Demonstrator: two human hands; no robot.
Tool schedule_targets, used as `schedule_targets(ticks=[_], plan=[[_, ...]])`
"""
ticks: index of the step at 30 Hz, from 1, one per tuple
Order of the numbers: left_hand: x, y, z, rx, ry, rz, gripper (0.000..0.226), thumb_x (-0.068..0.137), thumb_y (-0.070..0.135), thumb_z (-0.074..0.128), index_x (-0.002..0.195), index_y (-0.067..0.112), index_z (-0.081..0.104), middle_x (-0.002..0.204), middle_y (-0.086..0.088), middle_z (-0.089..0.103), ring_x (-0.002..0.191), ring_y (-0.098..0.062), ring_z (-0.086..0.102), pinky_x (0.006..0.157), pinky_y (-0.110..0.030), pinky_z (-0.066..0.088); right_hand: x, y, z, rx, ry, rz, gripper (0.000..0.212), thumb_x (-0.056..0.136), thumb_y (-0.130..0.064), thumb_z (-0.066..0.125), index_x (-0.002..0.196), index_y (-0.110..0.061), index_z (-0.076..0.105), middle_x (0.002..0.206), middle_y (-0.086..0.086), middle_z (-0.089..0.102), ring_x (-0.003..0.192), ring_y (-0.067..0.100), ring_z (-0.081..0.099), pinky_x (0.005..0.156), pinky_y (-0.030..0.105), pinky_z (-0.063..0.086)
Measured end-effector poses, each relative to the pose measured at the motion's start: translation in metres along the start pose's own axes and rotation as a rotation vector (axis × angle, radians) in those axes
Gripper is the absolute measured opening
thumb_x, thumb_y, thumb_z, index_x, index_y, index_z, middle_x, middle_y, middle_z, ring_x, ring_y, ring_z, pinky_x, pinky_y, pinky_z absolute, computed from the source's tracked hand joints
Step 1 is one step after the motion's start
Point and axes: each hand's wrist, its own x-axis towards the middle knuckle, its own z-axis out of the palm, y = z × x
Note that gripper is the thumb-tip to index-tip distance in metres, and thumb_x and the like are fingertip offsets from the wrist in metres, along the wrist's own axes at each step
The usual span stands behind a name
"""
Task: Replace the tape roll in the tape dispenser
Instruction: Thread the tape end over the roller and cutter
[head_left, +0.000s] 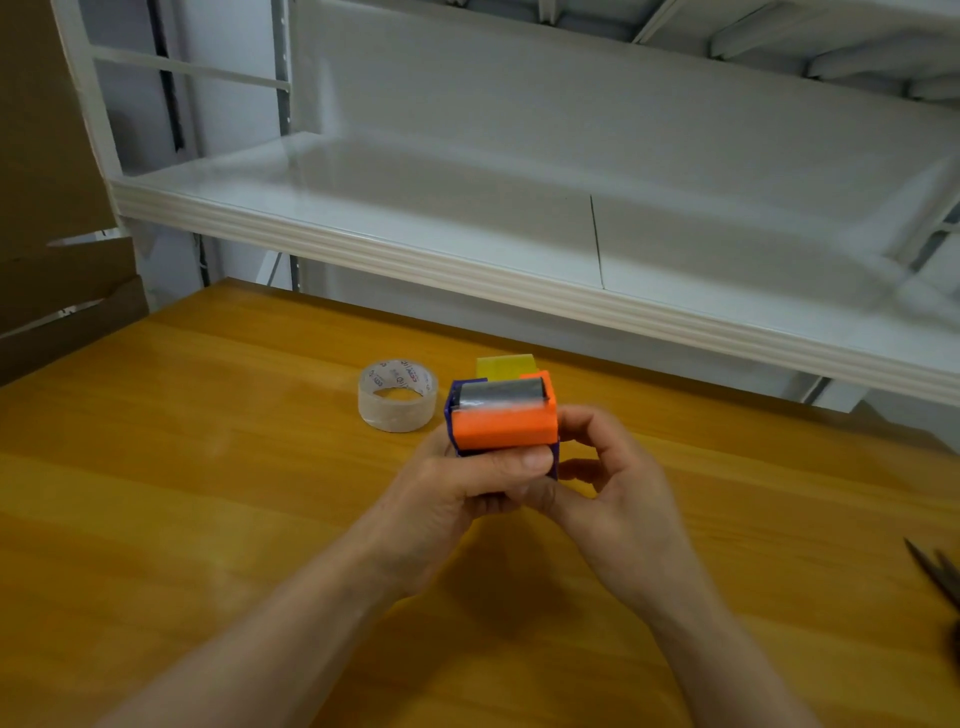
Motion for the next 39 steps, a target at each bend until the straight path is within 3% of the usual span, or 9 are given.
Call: schedule_targets(ticks=[3, 11, 16, 20, 26, 29, 33, 36, 39], plan=[[0.002, 0.0, 0.0, -0.016, -0.03, 0.012, 0.03, 0.068, 0.033, 0.074, 0.098, 0.03, 0.076, 0.097, -0.001, 0.075, 0.097, -0.02, 0.072, 0.088, -0.039, 0.057, 0.0, 0.0, 0.001, 0.007, 0.03, -0.003, 0.042, 0.074, -0.041, 0.08, 0.112, -0.034, 0.064, 0.116, -0.008, 0.068, 0.11, 0.013, 0.064, 0.09, 0.046, 0.054], [0.003, 0.001, -0.003, -0.006, 0.027, -0.007, 0.038, 0.07, 0.036, 0.075, 0.107, 0.028, 0.073, 0.112, -0.018, 0.074, 0.111, -0.036, 0.069, 0.103, -0.066, 0.047, -0.002, -0.002, 0.005, -0.006, 0.076, 0.024, 0.045, 0.07, -0.052, 0.079, 0.11, -0.037, 0.065, 0.114, -0.01, 0.069, 0.11, 0.009, 0.063, 0.092, 0.042, 0.053], [0.003, -0.002, -0.004, -0.023, 0.073, -0.054, 0.05, 0.068, 0.038, 0.077, 0.117, 0.027, 0.069, 0.116, -0.011, 0.075, 0.115, -0.033, 0.068, 0.103, -0.066, 0.047, -0.001, 0.001, 0.005, 0.038, 0.078, 0.095, 0.039, 0.074, -0.021, 0.085, 0.106, -0.031, 0.066, 0.102, -0.014, 0.073, 0.098, 0.005, 0.067, 0.084, 0.026, 0.054], [0.005, -0.005, -0.005, -0.018, 0.108, -0.122, 0.045, 0.075, 0.033, 0.076, 0.119, 0.03, 0.068, 0.117, -0.004, 0.076, 0.115, -0.026, 0.068, 0.102, -0.065, 0.048, -0.002, 0.003, 0.004, 0.026, 0.083, 0.125, 0.039, 0.074, -0.015, 0.085, 0.104, -0.029, 0.066, 0.099, -0.019, 0.074, 0.092, -0.001, 0.068, 0.075, 0.01, 0.049], [0.004, 0.001, -0.006, 0.007, 0.11, -0.291, 0.044, 0.074, 0.038, 0.08, 0.117, 0.03, 0.071, 0.117, 0.002, 0.076, 0.116, -0.021, 0.067, 0.1, -0.057, 0.053, 0.0, 0.01, 0.004, -0.076, 0.095, 0.203, 0.038, 0.074, -0.023, 0.086, 0.103, -0.035, 0.066, 0.096, -0.018, 0.074, 0.092, 0.0, 0.067, 0.077, 0.02, 0.053], [0.005, 0.004, -0.014, 0.034, 0.1, -0.356, 0.044, 0.074, 0.027, 0.08, 0.117, 0.026, 0.071, 0.119, 0.002, 0.075, 0.116, -0.018, 0.065, 0.1, -0.052, 0.052, 0.002, 0.013, 0.001, -0.163, 0.13, 0.243, 0.04, 0.073, -0.027, 0.087, 0.107, -0.03, 0.066, 0.098, -0.012, 0.072, 0.092, 0.003, 0.066, 0.079, 0.025, 0.054], [0.016, 0.001, -0.03, 0.002, 0.423, -0.373, 0.027, 0.084, -0.009, 0.057, 0.099, 0.012, 0.064, 0.128, -0.016, 0.062, 0.098, -0.021, 0.058, 0.078, -0.037, 0.051, 0.003, 0.015, -0.005, -0.37, 0.131, 0.313, 0.046, 0.076, -0.033, 0.084, 0.116, -0.028, 0.063, 0.109, -0.012, 0.069, 0.1, 0.007, 0.064, 0.089, 0.036, 0.055], [0.023, 0.0, -0.045, -0.05, 0.636, -0.33, 0.035, 0.083, -0.015, 0.047, 0.092, 0.016, 0.06, 0.113, -0.01, 0.059, 0.093, -0.02, 0.053, 0.068, -0.031, 0.046, 0.002, 0.012, -0.005, -0.572, 0.1, 0.326, 0.05, 0.078, -0.038, 0.081, 0.123, -0.027, 0.061, 0.118, -0.006, 0.07, 0.107, 0.014, 0.066, 0.093, 0.037, 0.054], [0.026, 0.0, -0.056, -0.07, 0.689, -0.3, 0.037, 0.082, -0.017, 0.045, 0.092, 0.016, 0.061, 0.097, -0.004, 0.058, 0.093, -0.019, 0.053, 0.07, -0.031, 0.044, 0.002, 0.005, -0.004, -0.739, 0.074, 0.311, 0.05, 0.08, -0.045, 0.077, 0.124, -0.029, 0.06, 0.117, -0.006, 0.072, 0.106, 0.018, 0.068, 0.089, 0.035, 0.054]])
